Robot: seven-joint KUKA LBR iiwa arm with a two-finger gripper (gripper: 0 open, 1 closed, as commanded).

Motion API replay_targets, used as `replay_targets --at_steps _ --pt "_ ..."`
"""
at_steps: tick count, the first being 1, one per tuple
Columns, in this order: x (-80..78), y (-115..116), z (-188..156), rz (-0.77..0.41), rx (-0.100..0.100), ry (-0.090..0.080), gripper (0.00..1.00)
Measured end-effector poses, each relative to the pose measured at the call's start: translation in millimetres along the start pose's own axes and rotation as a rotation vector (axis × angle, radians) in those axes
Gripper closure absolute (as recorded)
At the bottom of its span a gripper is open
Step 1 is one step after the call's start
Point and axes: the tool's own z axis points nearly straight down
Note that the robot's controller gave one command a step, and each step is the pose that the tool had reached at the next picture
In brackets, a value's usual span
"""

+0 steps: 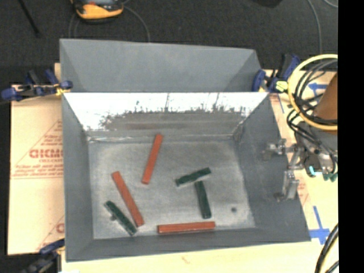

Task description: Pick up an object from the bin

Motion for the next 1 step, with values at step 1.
replay_targets --at_steps 1 --pt "-1.7 0.6 -3.6 -0.003 0.002 -0.007 0.0"
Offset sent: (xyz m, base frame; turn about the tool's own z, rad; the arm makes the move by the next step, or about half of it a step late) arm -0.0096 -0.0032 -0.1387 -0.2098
